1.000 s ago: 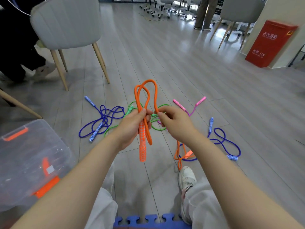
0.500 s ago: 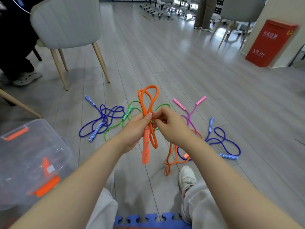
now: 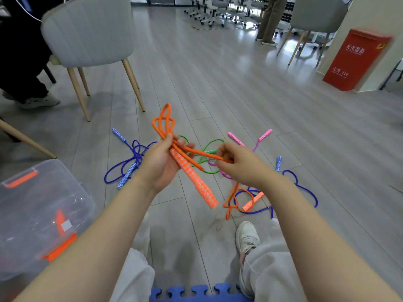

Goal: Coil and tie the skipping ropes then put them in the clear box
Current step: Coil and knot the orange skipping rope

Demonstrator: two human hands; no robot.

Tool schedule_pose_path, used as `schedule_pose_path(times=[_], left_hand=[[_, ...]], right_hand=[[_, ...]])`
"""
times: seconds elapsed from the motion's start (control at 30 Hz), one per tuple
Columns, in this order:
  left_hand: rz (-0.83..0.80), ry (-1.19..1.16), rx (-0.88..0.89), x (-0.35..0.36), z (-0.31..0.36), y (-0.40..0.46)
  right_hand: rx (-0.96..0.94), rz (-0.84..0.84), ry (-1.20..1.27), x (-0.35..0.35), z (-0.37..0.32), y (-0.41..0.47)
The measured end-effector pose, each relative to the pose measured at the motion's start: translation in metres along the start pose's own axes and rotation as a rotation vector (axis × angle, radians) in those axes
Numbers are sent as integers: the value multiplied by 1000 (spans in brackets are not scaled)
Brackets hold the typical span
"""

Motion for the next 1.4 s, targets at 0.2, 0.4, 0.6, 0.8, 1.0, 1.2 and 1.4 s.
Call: schedule_pose_path(times=[0.2,0.4,0.6,0.8,1.0,1.2,1.4], left_hand=[[288,-63,2,-58,24,12],[538,107,24,-81,25,9],[305,693,-5,-34,1,1],[-54,781,-6,8,-18,-10],[-221,731,-72,20,-36,-11],[-365,756,-135,20,-39,-17],[-386,805,-80,19,-26,-20]], right_hand=[[121,83,-23,-58,30,-9],[163,203,-98,-77,40,-15],[-5,171,-41,-34,10,-9],[-107,98,-37,7,-6,-3],[-124,76,66,16,-9,0],[-98,25,-78,17,0,1],[42,-46,130,0,5,-2]])
Point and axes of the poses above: each hand's wrist, its own y-axis towards the middle knuckle, its own x-axis out of the palm, z = x × y, the point moved 3 cm from there along y, towards the middle knuckle, and after that the axes turned 15 degrees about y, right-handed, at the moved point
